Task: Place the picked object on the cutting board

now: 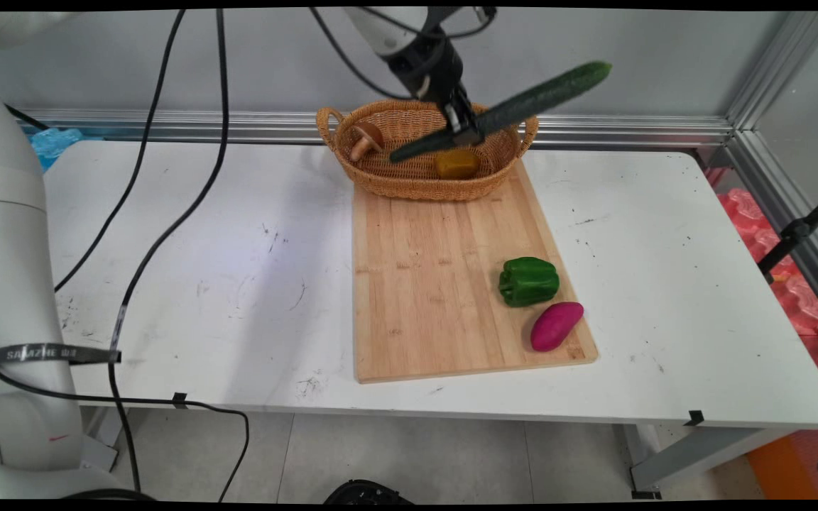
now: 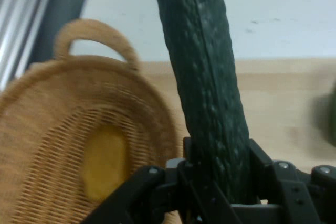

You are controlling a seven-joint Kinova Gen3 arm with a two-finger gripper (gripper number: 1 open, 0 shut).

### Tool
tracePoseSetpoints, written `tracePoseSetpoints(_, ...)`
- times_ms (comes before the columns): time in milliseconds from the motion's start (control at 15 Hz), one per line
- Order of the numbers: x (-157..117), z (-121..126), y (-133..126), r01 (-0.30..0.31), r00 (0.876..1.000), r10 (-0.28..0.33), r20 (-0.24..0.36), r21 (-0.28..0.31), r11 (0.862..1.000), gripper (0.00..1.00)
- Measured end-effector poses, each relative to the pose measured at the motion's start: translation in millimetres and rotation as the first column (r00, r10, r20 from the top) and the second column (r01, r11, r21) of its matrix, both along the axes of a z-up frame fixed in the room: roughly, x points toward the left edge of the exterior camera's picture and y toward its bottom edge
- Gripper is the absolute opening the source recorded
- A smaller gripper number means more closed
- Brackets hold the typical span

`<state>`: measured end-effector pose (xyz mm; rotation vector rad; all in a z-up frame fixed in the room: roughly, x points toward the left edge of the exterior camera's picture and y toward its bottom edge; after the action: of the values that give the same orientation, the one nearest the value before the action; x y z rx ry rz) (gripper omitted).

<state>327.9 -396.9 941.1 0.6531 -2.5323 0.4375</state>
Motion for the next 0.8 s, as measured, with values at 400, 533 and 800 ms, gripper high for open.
tracePoseSetpoints(400,-12.5,-23.4,41.3,0.025,1.000,-0.025,0.016,0.037,0.999,0.00)
tracePoseSetpoints(533,-15.7,-34.3,51.7,0.034,0.999,-0.035,0.022,0.045,0.998,0.00)
tracePoseSetpoints(800,-19.4,-55.4,63.0,0.048,0.998,-0.050,0.027,0.050,0.998,0.00)
